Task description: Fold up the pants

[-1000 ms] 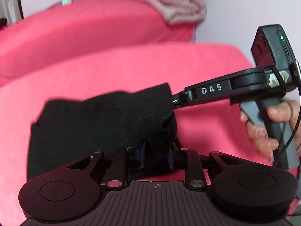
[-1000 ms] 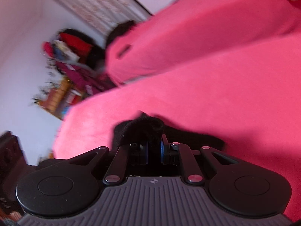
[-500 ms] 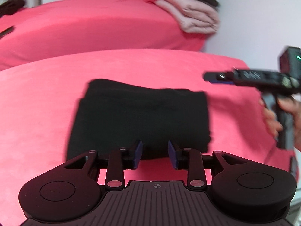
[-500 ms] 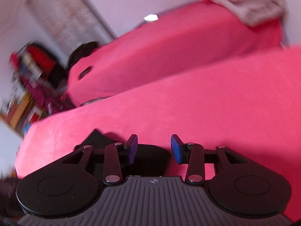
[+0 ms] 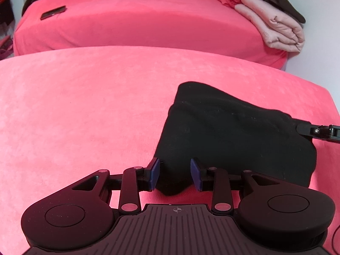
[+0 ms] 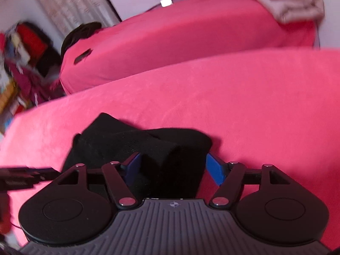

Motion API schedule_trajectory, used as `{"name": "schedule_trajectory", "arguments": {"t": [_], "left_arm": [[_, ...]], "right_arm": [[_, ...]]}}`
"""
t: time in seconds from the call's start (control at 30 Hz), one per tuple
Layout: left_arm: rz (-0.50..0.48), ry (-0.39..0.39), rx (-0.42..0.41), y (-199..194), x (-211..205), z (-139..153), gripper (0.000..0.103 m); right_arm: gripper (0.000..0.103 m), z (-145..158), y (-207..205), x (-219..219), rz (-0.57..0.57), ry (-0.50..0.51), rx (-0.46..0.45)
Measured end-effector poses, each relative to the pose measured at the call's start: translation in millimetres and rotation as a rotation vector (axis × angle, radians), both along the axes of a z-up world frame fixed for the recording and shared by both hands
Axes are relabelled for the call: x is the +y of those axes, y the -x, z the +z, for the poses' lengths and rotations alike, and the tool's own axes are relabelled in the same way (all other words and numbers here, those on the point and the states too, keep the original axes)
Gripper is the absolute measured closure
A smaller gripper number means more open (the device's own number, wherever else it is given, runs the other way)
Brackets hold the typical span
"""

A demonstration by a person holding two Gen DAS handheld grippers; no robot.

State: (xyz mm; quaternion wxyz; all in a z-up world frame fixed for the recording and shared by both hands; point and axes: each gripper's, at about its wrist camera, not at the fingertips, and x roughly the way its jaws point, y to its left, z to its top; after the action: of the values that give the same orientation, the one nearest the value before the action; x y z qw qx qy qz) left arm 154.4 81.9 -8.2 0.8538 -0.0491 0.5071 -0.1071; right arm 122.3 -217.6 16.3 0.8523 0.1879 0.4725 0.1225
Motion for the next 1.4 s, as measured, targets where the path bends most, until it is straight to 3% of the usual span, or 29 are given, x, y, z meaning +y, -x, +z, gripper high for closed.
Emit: {"name": "schedule_trajectory", "arguments": {"t": [0.07, 0.13, 0.2, 0.3, 0.33, 0.43, 0.5, 0.53, 0.57, 0.6, 0.67, 0.77, 0.83, 0.97, 1.0, 1.03, 1.07, 1.17, 1.4], "left_arm": [[0.000, 0.002, -0.004, -3, -2, -1, 0.004], [-0.003, 0.004, -0.014, -6, -5, -1, 0.001], [-0.012, 0.009, -0.012, -6, -7, -7, 0.000], [-0.036, 0.037, 0.000, -2, -10, -15, 0.000], [-0.046, 0.023, -0.008, -1, -14, -17, 0.000], [-0.075, 0.006, -0.030, 5, -17, -17, 0.000], [-0.078, 0.012, -0.036, 7, -12, -15, 0.000], [-0.074, 0.027, -0.032, 6, -9, -16, 0.000], [-0.066, 0.041, -0.027, 4, -7, -17, 0.000], [-0.057, 0.055, -0.022, 2, -5, -19, 0.000], [-0.041, 0.082, -0.015, 2, 0, -23, 0.000], [-0.044, 0.074, -0.023, 3, -2, -25, 0.000], [-0.050, 0.066, -0.029, 5, -2, -26, 0.000], [-0.047, 0.080, -0.031, 5, 1, -28, 0.002], [-0.044, 0.080, -0.034, 5, 2, -29, 0.002], [-0.043, 0.086, -0.038, 6, 3, -30, 0.003], [-0.042, 0.090, -0.043, 8, 3, -30, 0.003], [-0.056, 0.071, -0.065, 14, 0, -30, 0.004], [-0.070, 0.059, -0.049, 25, 1, -29, 0.003]], "right_arm": [[0.059, 3, -1, 7, 0.005, -0.019, -0.018], [0.087, 4, -2, 11, 0.024, -0.007, -0.042], [0.087, 12, -5, 7, 0.012, -0.019, -0.050], [0.087, 32, -5, -7, -0.006, -0.012, -0.136], [0.087, 28, -8, -9, -0.003, 0.009, -0.114], [0.082, -2, -22, -9, 0.020, 0.067, 0.048], [0.069, 10, -23, -11, -0.015, 0.108, -0.019], [0.067, 18, -23, -9, -0.046, 0.157, -0.070], [0.059, 27, -25, -5, -0.067, 0.204, -0.117], [0.044, 33, -30, 0, -0.070, 0.230, -0.156], [0.042, 38, -44, 16, -0.032, 0.216, -0.186], [0.041, 34, -68, 63, 0.120, 0.167, -0.162], [0.035, 21, -80, 102, 0.235, 0.156, -0.118], [0.033, -14, -105, 160, 0.338, 0.178, -0.022], [0.037, -23, -109, 168, 0.347, 0.167, 0.011], [0.053, -28, -112, 172, 0.351, 0.159, 0.013], [0.097, -32, -117, 173, 0.335, 0.178, 0.017], [0.098, -37, -139, 154, 0.174, 0.098, 0.072], [0.099, -52, -141, 160, 0.148, 0.130, 0.072]]}}
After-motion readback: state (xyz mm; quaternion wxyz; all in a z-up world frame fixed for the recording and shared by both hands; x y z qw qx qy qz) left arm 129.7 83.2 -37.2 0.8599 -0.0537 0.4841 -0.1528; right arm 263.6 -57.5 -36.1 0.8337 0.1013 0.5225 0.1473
